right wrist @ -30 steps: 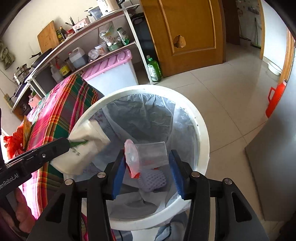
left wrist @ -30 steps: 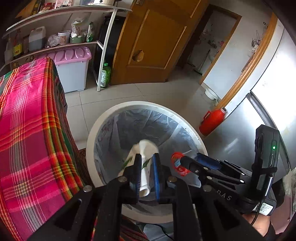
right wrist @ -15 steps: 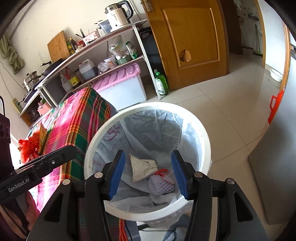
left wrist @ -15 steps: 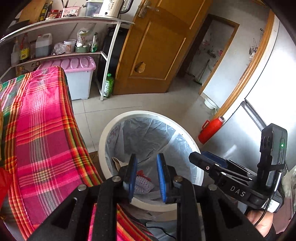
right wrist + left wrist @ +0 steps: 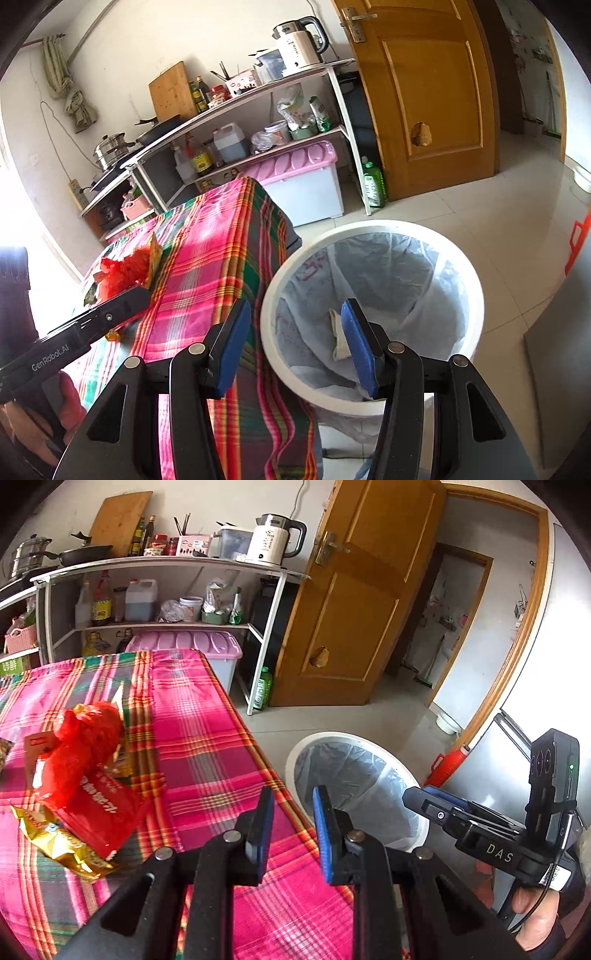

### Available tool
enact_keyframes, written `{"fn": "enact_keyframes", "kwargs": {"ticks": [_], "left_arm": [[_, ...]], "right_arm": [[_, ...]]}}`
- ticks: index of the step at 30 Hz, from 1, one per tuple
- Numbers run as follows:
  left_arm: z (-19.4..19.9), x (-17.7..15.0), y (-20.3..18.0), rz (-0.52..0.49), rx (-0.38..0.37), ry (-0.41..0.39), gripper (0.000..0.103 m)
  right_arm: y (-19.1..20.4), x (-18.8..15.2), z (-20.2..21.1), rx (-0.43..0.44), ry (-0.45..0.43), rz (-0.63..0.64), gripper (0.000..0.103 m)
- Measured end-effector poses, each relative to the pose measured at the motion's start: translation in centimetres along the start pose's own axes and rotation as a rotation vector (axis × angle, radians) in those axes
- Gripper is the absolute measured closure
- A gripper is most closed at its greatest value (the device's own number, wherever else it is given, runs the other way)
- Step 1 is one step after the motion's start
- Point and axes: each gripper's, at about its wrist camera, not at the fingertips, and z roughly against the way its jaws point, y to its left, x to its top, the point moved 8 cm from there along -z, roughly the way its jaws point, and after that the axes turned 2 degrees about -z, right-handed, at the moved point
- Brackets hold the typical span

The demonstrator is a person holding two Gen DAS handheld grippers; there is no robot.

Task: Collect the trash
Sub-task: 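Move both open tools back over the remaining trash on the table, then grasp the white paper receipt with the left tool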

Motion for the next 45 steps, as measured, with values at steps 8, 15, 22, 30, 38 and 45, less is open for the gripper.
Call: {"fn": "enact_keyframes", "kwargs": {"ticks": [8,15,22,30,38,45], "left_arm": [[3.7,-0.8,4.2,0.034,0.075,-0.05,0.08],[6.4,-1.5,8.9,0.087,0.146,-0.082,0.08],[8.7,-1.8,13.7,0.142,0.22,-0.114,0.073],[8.3,-1.2,17.9,0.155,0.257,-0.101,0.058],[5.5,-0.1,19.6,0.085,0.283,-0.041,0.058],[3.2,0.4,20.1,0.068,0.246,0.0,0.058]], "right_arm": [[4.8,-1.0,-1.1,0.075,0.038,0.049,0.051],[9.2,-1.2,-2.1,0.155,0.063,0.076,0.051],[13.4,-1.4,-3.7,0.211,0.095,0.118,0.051],[16.9,-1.4,-5.9,0.242,0.12,0.149,0.051],[18.0,-1.4,-6.9,0.242,0.133,0.167,0.051],[17.9,-1.1,-7.5,0.233,0.137,0.166,0.051]]}}
